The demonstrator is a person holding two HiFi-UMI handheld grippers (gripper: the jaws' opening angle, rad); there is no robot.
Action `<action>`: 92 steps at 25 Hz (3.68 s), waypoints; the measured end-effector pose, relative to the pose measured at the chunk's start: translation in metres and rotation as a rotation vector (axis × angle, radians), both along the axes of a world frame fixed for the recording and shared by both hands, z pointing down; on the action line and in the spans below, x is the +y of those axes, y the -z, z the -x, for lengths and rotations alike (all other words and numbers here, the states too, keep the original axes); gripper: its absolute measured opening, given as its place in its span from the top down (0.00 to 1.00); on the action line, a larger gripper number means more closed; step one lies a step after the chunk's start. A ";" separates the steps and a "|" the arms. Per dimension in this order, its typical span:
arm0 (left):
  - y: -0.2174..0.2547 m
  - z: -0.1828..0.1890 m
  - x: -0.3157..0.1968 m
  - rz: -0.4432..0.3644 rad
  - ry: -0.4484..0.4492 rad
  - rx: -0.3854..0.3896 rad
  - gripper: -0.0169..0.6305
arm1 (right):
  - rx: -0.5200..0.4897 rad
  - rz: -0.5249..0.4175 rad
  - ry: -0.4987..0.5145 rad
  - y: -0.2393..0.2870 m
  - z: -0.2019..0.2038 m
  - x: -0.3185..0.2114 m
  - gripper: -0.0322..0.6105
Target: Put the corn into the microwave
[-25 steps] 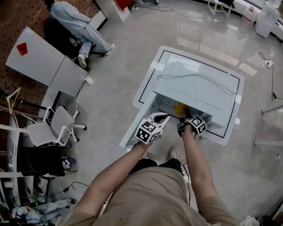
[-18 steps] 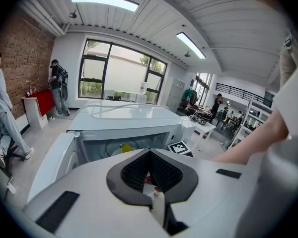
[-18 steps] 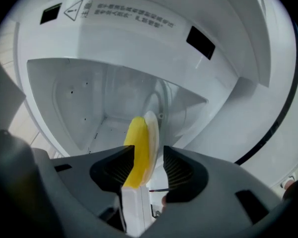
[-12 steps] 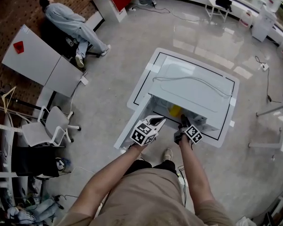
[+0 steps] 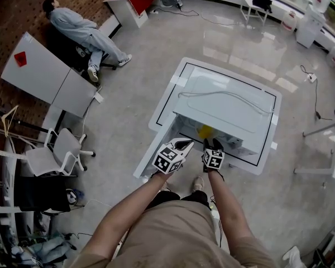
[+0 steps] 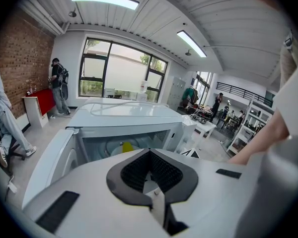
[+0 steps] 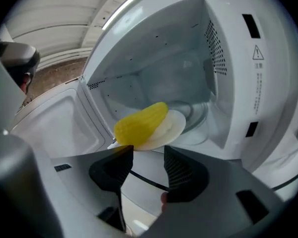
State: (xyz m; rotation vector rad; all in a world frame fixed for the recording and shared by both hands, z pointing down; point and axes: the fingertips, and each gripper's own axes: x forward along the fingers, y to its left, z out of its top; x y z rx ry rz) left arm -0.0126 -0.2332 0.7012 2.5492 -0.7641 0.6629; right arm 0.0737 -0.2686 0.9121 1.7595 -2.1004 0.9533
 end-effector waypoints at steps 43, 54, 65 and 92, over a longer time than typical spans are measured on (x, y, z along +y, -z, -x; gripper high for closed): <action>0.065 0.035 -0.004 -0.094 0.101 0.181 0.98 | -0.025 -0.307 0.107 0.222 -0.022 0.050 0.65; 0.161 0.018 0.003 -0.256 0.111 0.337 0.98 | 0.144 -0.509 0.061 0.365 -0.098 0.095 0.65; 0.198 -0.005 0.011 -0.397 0.071 0.386 0.98 | 0.270 -0.546 -0.054 0.402 -0.174 0.141 0.65; 0.165 -0.035 0.038 -0.271 -0.007 0.366 0.98 | 0.313 -0.527 -0.128 0.386 -0.205 0.179 0.71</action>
